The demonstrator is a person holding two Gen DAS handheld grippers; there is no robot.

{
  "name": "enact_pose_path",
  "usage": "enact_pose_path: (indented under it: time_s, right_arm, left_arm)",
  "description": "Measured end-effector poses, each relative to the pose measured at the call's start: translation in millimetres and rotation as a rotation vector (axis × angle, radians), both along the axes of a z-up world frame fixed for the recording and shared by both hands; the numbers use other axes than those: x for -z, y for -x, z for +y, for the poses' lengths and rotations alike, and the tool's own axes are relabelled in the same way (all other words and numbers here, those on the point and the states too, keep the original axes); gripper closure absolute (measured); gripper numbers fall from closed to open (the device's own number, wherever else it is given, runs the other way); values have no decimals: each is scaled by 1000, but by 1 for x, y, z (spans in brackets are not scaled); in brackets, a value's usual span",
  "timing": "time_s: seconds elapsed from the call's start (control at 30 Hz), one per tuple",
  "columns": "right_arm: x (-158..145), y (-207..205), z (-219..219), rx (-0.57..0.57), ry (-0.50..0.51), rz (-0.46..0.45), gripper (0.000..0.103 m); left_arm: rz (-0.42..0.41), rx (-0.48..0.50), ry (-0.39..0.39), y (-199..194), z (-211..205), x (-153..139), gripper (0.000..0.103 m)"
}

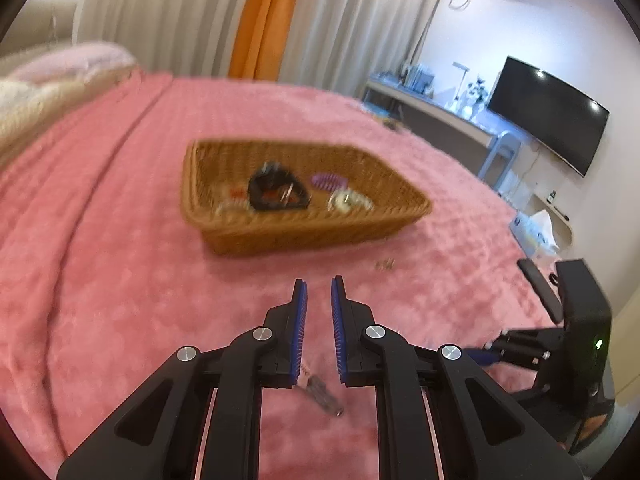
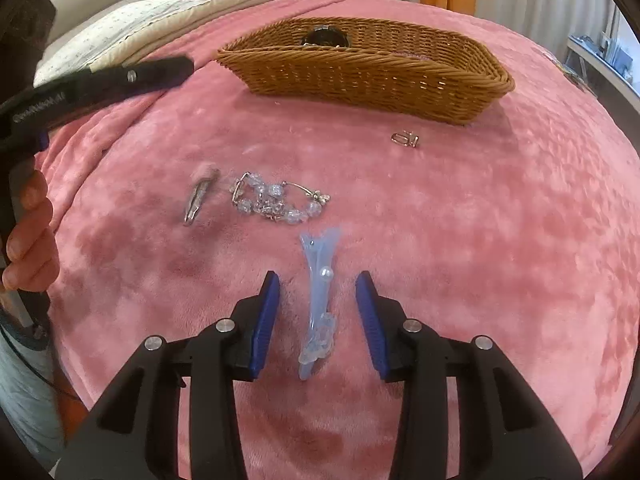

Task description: Organize jewelry

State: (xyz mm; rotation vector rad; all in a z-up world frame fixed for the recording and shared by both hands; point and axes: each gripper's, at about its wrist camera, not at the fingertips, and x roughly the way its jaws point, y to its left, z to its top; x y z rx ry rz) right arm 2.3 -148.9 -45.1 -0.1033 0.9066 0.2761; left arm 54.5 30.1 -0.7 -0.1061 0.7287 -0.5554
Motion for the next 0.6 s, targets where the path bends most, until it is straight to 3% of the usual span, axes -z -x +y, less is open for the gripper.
enact_pose_path:
  time_s: [0.07, 0.13, 0.17, 0.2, 0.3, 0.43, 0.6]
  right_arm:
    - [1, 0, 1, -1, 4, 1, 67]
    - [1, -1, 1, -1, 3, -2, 67]
    - [2, -1, 1, 0, 1, -2, 67]
    - [2, -1, 0, 2, -2, -2, 67]
    - [2, 0, 1, 3, 7, -10, 68]
    - [2, 2, 4, 10, 26, -25, 70]
    - [3, 4, 7, 35, 44, -41, 75]
  left_arm:
    - [74, 6, 36, -8, 10, 10, 90]
    - [135, 10, 51, -13, 14, 18, 79]
    - [176, 18, 59, -15, 14, 24, 63]
    - [197, 24, 65, -14, 14, 27, 54]
    - [232, 31, 53, -7, 3, 37, 52]
    - [272, -46, -66, -2, -15, 57, 52]
    - [229, -111, -143, 4, -31, 60, 55]
